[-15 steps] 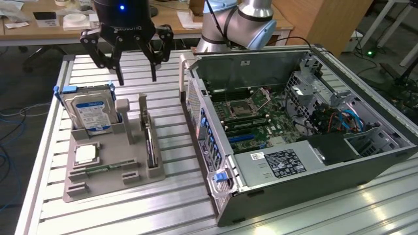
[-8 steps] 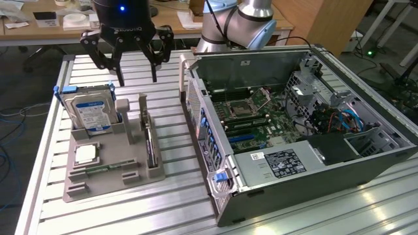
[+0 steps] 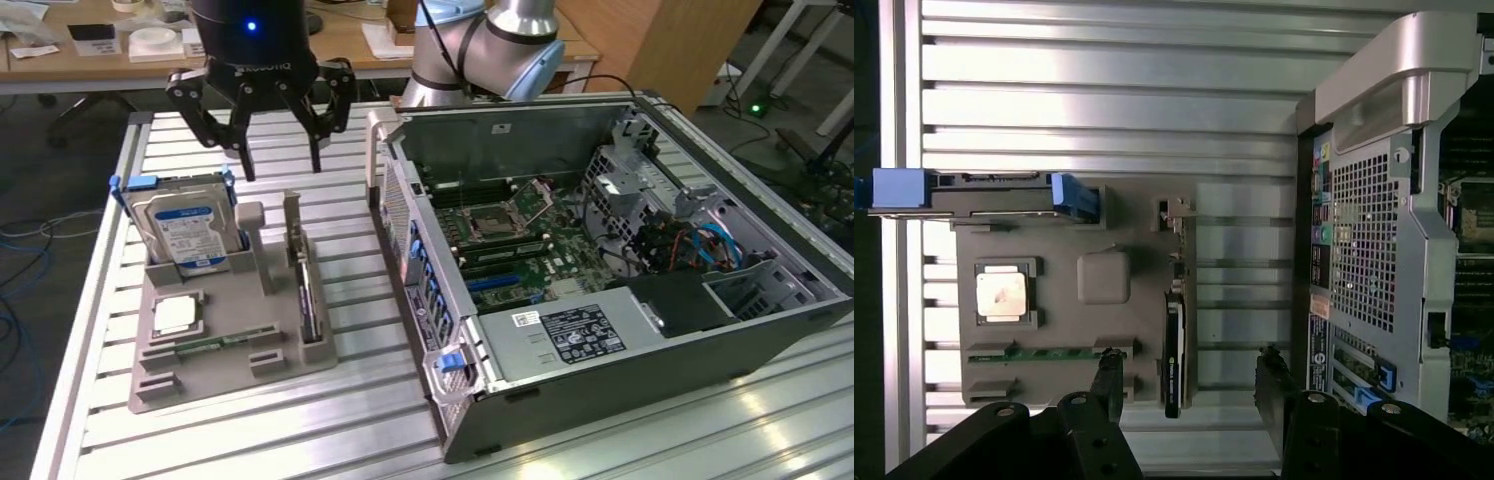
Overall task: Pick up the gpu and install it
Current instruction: 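Pick up the gpu and move the gpu toward the slot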
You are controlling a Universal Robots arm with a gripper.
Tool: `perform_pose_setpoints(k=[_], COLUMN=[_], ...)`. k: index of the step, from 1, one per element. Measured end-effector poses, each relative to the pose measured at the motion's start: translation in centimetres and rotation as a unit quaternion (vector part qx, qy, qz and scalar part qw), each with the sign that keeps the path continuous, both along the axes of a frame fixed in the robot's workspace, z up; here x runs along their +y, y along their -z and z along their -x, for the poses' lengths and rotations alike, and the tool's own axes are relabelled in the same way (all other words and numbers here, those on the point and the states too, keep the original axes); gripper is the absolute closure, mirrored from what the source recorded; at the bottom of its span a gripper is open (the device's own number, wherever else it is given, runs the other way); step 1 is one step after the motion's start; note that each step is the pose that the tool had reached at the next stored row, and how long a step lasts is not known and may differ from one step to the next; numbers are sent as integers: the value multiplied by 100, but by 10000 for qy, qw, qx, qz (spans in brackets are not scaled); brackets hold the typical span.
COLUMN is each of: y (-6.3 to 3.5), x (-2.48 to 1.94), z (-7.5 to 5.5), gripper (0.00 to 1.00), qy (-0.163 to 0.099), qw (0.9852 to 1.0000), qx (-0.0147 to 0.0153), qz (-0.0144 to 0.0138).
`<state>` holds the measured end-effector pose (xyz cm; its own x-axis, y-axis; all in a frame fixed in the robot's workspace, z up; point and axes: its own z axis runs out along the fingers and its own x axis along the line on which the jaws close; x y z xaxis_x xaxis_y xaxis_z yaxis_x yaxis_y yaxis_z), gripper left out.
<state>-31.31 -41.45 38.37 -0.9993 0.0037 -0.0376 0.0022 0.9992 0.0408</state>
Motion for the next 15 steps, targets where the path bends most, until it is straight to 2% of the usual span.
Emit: perform_pose_setpoints(k=[15], y=[27], x=[-3], z=[0], gripper=[35], qy=[-1], qw=[10000], qx=[-4], qz=[0])
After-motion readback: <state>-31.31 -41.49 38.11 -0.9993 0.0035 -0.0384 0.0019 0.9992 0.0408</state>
